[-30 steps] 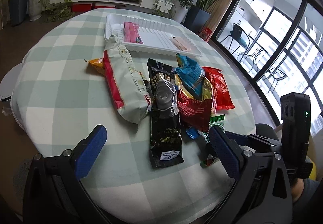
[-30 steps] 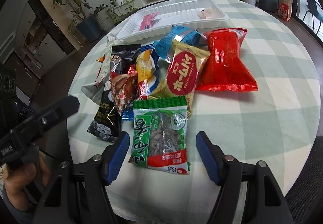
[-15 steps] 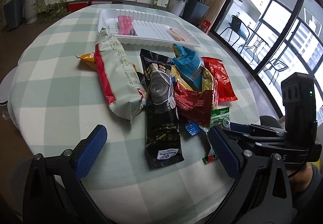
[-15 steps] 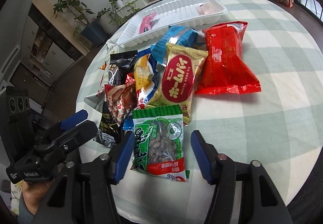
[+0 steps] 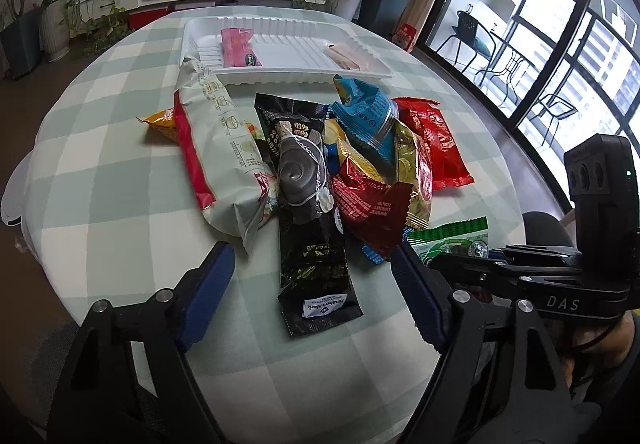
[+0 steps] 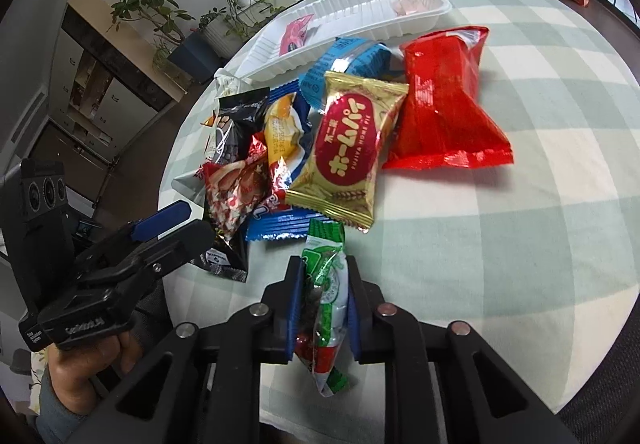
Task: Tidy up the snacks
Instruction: 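Grasp the green seed bag with the right tool while the left tool grasps the black pouch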
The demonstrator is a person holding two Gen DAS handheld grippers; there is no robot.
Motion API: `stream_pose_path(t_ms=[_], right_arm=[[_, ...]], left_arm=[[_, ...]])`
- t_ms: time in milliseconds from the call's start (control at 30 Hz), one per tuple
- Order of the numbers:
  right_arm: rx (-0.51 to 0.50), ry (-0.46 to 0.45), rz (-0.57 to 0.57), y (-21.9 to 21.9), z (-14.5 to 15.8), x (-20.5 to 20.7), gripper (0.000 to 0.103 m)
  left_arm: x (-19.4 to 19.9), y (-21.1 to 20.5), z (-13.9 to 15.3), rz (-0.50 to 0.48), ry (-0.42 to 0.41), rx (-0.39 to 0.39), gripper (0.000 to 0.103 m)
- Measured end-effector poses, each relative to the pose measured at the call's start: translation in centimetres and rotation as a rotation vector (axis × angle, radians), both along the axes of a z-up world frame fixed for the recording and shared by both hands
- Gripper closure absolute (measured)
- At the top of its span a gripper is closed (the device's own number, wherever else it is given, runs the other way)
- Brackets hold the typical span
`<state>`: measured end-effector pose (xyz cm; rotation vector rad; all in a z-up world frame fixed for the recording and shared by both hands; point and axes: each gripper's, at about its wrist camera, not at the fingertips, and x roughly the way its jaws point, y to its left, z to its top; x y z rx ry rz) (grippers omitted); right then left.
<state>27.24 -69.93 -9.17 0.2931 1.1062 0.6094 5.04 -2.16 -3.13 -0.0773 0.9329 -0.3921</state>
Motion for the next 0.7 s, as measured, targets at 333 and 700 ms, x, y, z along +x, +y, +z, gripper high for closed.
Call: stream_pose_path(t_ms=[333,700], right_arm=[[0.025,0.007,-0.031,-1.9,-0.2,-0.1,0.084],[0.023,0.011,-0.03,-2.1,-0.4,-0.2,0.084]], left_arm=[[1.5,-0.8,-1.4,-0.006,0.063,0.072,0.048],[4.3,-1.5,-2.4,-0.02,0.091,0.129,0.048]])
